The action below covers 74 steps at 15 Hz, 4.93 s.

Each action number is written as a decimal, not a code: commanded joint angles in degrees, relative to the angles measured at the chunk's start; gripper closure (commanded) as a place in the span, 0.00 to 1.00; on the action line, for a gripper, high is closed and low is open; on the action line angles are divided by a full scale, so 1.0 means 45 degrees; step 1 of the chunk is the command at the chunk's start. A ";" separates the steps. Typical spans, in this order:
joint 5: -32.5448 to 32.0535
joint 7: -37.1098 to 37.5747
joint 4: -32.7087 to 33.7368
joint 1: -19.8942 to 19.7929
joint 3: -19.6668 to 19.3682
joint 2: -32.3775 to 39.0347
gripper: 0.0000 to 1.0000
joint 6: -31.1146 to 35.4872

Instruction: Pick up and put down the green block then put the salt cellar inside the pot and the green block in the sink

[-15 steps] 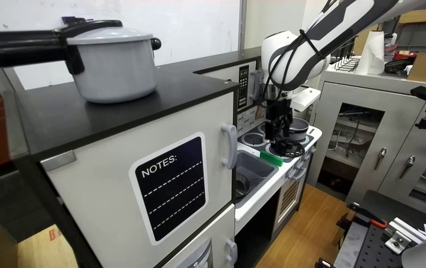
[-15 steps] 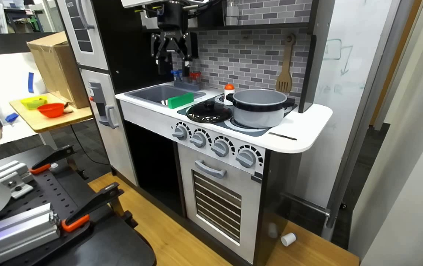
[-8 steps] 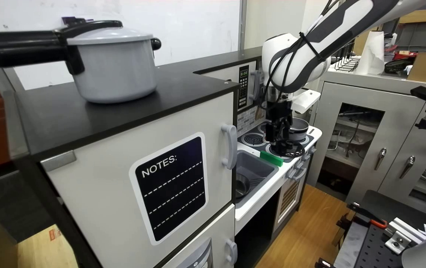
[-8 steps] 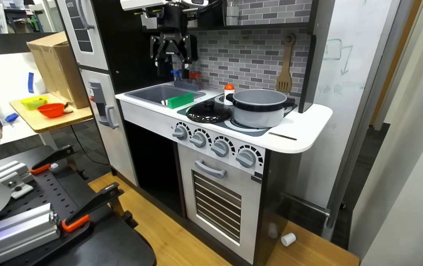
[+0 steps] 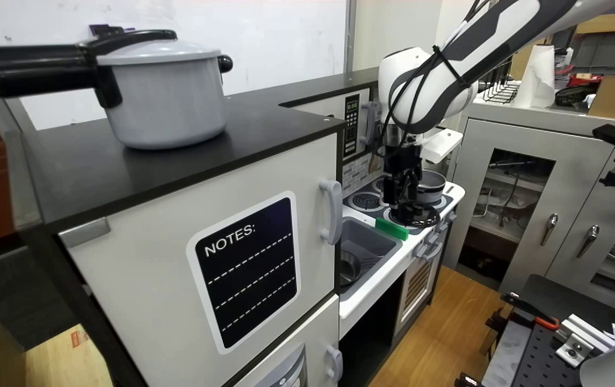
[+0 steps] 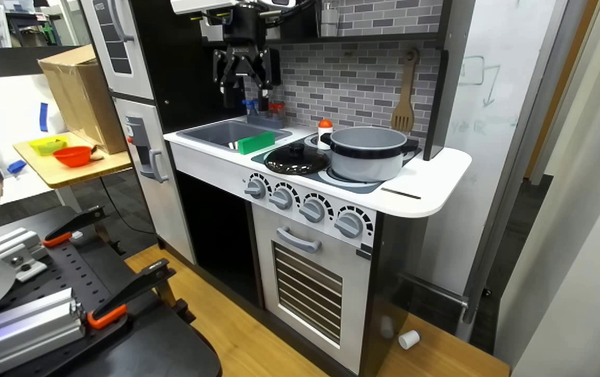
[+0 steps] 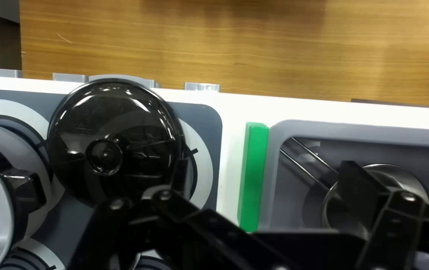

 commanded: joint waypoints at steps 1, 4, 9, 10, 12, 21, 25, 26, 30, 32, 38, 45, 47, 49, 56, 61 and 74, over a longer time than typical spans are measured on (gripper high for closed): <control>-0.0133 0.0159 0.0029 -0.0111 0.0059 0.0173 0.00 0.0211; 0.0009 0.0219 0.0215 -0.0192 -0.0017 0.0723 0.00 0.0226; -0.0060 0.0388 0.0603 -0.0265 -0.0019 0.1794 0.00 0.0216; 0.0015 0.0342 0.0693 -0.0263 0.0006 0.1948 0.00 0.0238; 0.0147 0.0273 0.0777 -0.0271 0.0042 0.2046 0.00 0.0316; 0.0325 0.0223 0.0558 -0.0250 0.0096 0.1683 0.00 0.0474; 0.0295 0.0161 0.0194 -0.0275 0.0082 0.1010 0.10 0.0611; 0.0333 0.0101 0.0162 -0.0281 0.0090 0.0860 0.13 0.0600; 0.0515 -0.0056 0.0078 -0.0250 0.0091 0.0501 0.02 0.0680; 0.0527 -0.0090 0.0062 -0.0250 0.0084 0.0528 0.00 0.0669; 0.1320 -0.0869 0.0195 -0.0318 0.0157 0.1586 0.00 0.0766; 0.1714 -0.1076 0.0740 -0.0387 0.0257 0.2607 0.00 0.1096; 0.1672 -0.1080 0.0855 -0.0413 0.0254 0.2591 0.06 0.1094; 0.1621 -0.1092 0.0900 -0.0431 0.0245 0.2525 0.30 0.1068; 0.1546 -0.1222 0.0691 -0.0466 0.0217 0.2322 0.72 0.0954; 0.1433 -0.1187 0.0587 -0.0461 0.0175 0.2118 0.99 0.0869; -0.0312 -0.1721 -0.0830 -0.0582 -0.0295 -0.0665 0.96 0.0087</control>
